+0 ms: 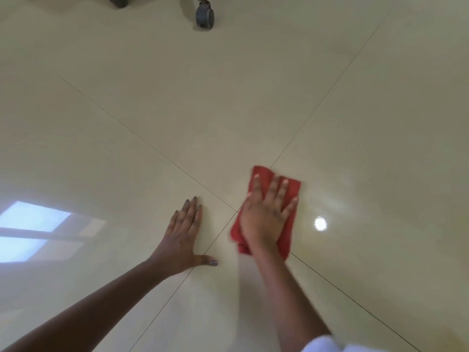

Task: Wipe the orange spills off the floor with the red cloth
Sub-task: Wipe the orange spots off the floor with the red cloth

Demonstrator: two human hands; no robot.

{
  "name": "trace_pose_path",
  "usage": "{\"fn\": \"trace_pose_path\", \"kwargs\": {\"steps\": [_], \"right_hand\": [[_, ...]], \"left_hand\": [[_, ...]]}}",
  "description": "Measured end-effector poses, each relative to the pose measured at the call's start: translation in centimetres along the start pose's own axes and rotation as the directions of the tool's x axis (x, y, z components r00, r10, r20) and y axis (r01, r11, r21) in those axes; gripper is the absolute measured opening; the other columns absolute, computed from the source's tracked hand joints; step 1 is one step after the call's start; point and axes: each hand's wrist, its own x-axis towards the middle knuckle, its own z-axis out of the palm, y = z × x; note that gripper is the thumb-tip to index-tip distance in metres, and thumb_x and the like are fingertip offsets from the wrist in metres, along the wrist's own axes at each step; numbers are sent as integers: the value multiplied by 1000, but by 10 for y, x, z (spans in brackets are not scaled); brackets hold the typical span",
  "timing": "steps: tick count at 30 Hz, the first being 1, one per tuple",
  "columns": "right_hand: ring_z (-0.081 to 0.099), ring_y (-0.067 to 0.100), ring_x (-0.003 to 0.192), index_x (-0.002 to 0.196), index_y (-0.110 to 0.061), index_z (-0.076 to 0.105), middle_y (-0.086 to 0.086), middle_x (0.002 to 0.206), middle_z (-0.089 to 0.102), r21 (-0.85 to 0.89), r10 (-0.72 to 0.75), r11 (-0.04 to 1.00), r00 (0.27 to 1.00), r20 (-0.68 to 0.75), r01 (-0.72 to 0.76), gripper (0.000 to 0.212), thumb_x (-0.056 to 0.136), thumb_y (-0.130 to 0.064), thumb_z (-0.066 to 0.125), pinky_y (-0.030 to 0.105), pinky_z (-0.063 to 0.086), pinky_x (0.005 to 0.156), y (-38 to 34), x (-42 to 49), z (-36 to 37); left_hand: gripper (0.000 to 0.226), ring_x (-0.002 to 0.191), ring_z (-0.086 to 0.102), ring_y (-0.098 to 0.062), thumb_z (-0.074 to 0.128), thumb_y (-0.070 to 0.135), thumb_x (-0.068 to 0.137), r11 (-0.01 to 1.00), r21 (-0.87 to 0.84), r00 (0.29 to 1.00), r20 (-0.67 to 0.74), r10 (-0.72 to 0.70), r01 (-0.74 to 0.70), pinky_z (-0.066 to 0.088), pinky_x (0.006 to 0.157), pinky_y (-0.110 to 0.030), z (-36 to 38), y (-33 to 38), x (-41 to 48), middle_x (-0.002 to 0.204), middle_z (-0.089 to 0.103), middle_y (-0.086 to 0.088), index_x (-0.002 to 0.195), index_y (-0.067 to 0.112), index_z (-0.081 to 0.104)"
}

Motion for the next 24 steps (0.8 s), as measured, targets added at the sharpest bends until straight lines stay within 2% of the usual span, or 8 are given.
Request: {"fn": "trace_pose_path", "kwargs": {"steps": [2, 4, 5, 7, 10, 13, 17, 24], "right_hand": [[19, 34, 142, 141, -30, 36, 13, 153, 27, 6, -286, 958, 956, 68, 286, 52, 90, -35, 29, 59, 6, 110, -25, -26, 4], [7, 29, 145, 145, -36, 25, 7, 157, 13, 2, -449, 891, 882, 146, 453, 50, 95, -38, 24, 55, -1, 113, -25, -12, -1], [-1, 27, 145, 146, -37, 17, 5, 158, 5, 8, -411, 909, 894, 182, 416, 49, 97, -40, 22, 53, -5, 114, -17, 0, -6], [-9, 26, 144, 148, -36, 6, 6, 158, -4, 1, -153, 988, 976, 158, 154, 51, 98, -42, 17, 52, -8, 114, 13, 8, -11], [-2, 28, 145, 149, -26, 9, 14, 157, 3, 31, 167, 985, 985, 46, -169, 56, 98, -42, 25, 51, -6, 114, 58, -28, -17], [14, 31, 143, 145, -20, 30, 19, 153, 20, 81, 268, 961, 963, -13, -266, 53, 96, -37, 39, 52, 5, 113, 90, -69, -23], [31, 37, 137, 135, -26, 47, 14, 145, 42, 14, 371, 928, 928, 18, -371, 47, 92, -40, 33, 61, 19, 105, 116, -101, -29], [30, 40, 136, 139, -31, 41, 11, 146, 40, -18, 524, 851, 852, -14, -524, 51, 92, -42, 26, 61, 28, 103, 227, -186, -51]], "left_hand": [[131, 134, -33, -13, 26, 96, 51, 1000, 6, 1000, 7, 2, -2, -16, 112, -34, -2, -5, -2, 147, -33, -5, 139, 12, -23], [133, 134, -33, -14, 25, 97, 49, 1000, -10, 1000, -1, -6, 6, -15, 111, -35, -3, -5, -2, 146, -33, -5, 138, 12, -23], [133, 134, -33, -13, 25, 98, 48, 1000, -23, 1000, -10, -7, 7, -15, 111, -36, -3, -4, -2, 147, -32, -4, 138, 12, -22], [130, 135, -31, -12, 28, 96, 51, 999, -33, 999, -12, 37, -37, -15, 111, -36, -2, 5, -2, 148, -30, 0, 140, 14, -19], [123, 138, -23, -14, 34, 91, 60, 979, 10, 979, 22, 203, -204, -15, 112, -33, 4, 31, 3, 151, -24, 3, 145, 16, -14], [119, 138, -23, -14, 39, 87, 65, 931, 78, 933, 77, 352, -357, -13, 112, -35, 16, 67, 9, 152, -22, -2, 145, 16, -13], [118, 136, -28, -14, 37, 85, 65, 884, 135, 893, 116, 435, -448, -13, 112, -37, 28, 112, 15, 150, -27, -4, 144, 15, -16], [118, 141, -14, -23, 32, 89, 65, 783, 184, 803, 199, 562, -594, -5, 111, -41, 56, 192, 17, 154, -6, -12, 146, 8, 5]]}}
